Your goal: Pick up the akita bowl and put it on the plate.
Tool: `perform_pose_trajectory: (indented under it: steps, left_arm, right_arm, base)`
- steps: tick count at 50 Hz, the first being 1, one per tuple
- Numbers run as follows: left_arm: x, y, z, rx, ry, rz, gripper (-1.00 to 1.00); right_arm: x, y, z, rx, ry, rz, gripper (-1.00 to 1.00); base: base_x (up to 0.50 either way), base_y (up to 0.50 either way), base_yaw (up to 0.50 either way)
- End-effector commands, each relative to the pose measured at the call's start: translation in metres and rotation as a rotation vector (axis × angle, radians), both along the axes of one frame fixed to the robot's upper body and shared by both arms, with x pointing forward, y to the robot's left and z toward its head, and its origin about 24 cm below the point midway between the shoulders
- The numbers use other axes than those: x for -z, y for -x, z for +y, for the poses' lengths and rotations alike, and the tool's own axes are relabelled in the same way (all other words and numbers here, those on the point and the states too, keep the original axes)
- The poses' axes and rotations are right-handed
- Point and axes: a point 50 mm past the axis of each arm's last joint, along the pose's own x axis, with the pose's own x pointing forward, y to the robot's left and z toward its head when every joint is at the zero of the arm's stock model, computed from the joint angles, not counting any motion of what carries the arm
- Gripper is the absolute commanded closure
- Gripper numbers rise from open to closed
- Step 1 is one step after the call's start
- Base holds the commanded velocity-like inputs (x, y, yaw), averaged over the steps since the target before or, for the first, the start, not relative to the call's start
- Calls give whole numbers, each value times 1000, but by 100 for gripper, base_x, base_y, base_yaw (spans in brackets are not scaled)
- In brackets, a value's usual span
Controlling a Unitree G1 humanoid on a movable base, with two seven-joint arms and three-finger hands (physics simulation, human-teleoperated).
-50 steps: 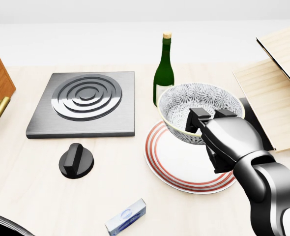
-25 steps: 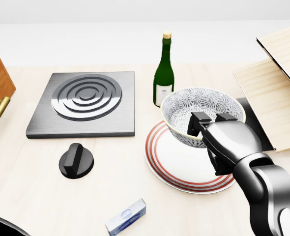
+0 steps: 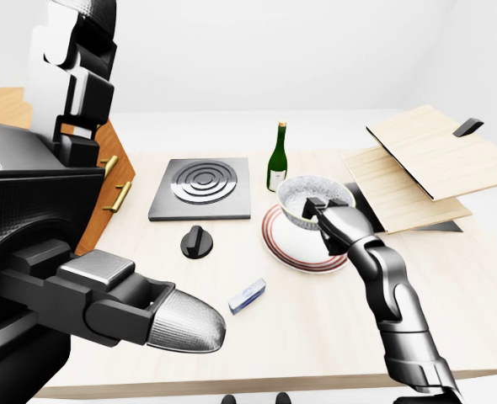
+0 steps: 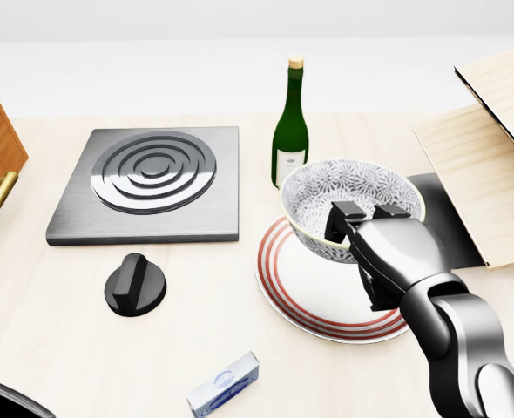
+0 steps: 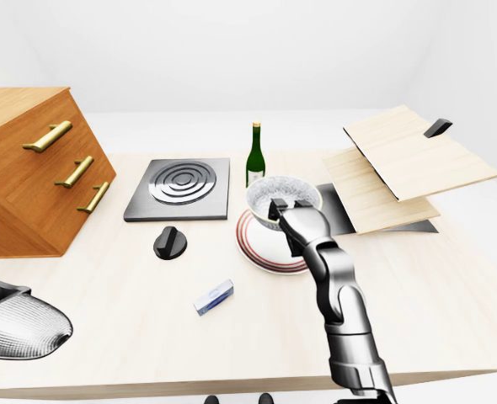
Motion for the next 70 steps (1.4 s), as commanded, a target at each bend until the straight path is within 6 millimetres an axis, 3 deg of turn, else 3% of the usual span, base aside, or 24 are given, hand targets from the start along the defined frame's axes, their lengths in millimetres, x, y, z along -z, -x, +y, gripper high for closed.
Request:
perform_pose_trajectory:
  steps: [1,13,36,37,38,39,49,54,60,63,66,70]
  left_arm:
    - [1,0,0,-3,-3,6,-96]
    - [1,0,1,-8,-4,9,-95]
    - [1,0,1,-8,-3,7,-95]
    - [1,0,1,-8,-4,7,-96]
    - [1,0,1,-8,-3,7,-95]
    - [1,0,1,-9,0,7,-96]
    - [1,0,1,-7,4,1,-96]
    - [1,0,1,-6,9,-1,-96]
    - [2,-1,1,-10,13,-1,-96]
    - [2,-1,1,-10,17,-1,-96]
    - [1,0,1,-11,8,0,-96]
    - [1,0,2,-12,6,1,-96]
  right_arm:
    - [11,-3,3,4,5,4,100]
    - [31,-5,-2,33,22,39,100]
    - [46,-14,-2,53,23,29,100]
    - [46,-15,-1,55,20,23,50]
    - [46,-15,-2,52,25,29,-38]
    - [47,-12,-2,46,29,43,-100]
    - [40,-7,-1,35,27,50,-100]
    - [24,-3,1,14,16,40,-100]
    - [-10,8,9,-50,-39,5,-100]
    - [-27,17,17,-103,-116,3,-100]
    - [-32,19,21,-122,-145,3,-100]
    - [-42,28,34,-182,-433,37,-100]
  base:
    - [0,0,0]
    - [0,0,0]
    - [0,0,0]
    - [0,0,0]
    - [0,0,0]
    - [0,0,0]
    - [0,0,0]
    - [0,0,0]
    - [0,0,0]
    - [0,0,0]
    - [0,0,0]
    - [0,0,0]
